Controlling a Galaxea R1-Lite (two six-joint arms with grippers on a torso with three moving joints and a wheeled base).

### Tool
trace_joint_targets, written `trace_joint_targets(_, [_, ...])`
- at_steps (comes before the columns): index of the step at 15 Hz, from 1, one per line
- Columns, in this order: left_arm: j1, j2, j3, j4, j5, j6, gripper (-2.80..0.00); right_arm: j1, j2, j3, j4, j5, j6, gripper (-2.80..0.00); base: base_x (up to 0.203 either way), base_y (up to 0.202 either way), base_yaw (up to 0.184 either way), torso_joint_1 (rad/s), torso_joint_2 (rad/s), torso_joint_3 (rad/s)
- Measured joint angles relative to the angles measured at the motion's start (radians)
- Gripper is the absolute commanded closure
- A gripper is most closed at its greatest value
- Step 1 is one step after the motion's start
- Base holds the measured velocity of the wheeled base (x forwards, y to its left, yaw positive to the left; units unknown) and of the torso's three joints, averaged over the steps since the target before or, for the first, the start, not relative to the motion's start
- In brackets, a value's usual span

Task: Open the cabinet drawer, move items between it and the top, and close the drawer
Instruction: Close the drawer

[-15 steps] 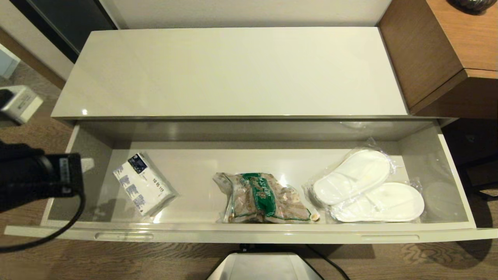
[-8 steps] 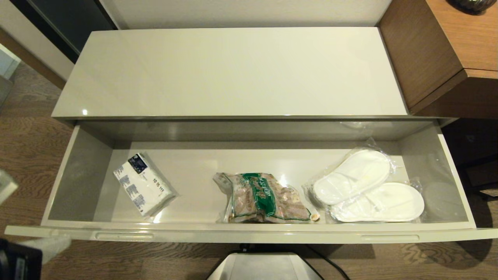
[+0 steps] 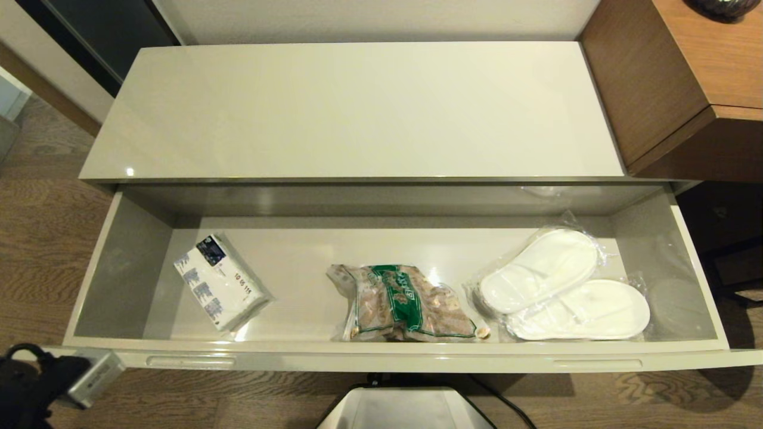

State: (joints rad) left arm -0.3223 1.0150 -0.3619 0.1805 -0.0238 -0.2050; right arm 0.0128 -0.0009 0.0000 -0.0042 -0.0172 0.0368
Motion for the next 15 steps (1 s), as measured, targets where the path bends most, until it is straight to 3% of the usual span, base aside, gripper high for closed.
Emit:
trace_joint_targets(4, [0.000, 0.280, 0.057, -0.317, 0.002, -0.062, 0.00, -0.002, 0.000, 0.000, 0.000, 0.000, 0.000, 0.00, 0.000, 0.000, 0.000, 0.000, 0.00, 0.000])
trace_joint_targets(8, [-0.001, 0.535, 0.027, -0.609, 0.041, -0.130, 0.00, -0.001, 0.000, 0.000, 0.000, 0.000, 0.000, 0.00, 0.000, 0.000, 0.000, 0.000, 0.00, 0.000])
trace_joint_targets(12, [0.002, 0.619, -0.145, -0.612, 0.178, -0.206, 0.00, -0.002, 0.000, 0.000, 0.000, -0.001, 0.000, 0.00, 0.000, 0.000, 0.000, 0.000, 0.00, 0.000])
trace_joint_targets(15, [0.020, 0.578, -0.325, -0.473, 0.224, -0.230, 0.00, -0.001, 0.000, 0.000, 0.000, 0.000, 0.000, 0.00, 0.000, 0.000, 0.000, 0.000, 0.00, 0.000])
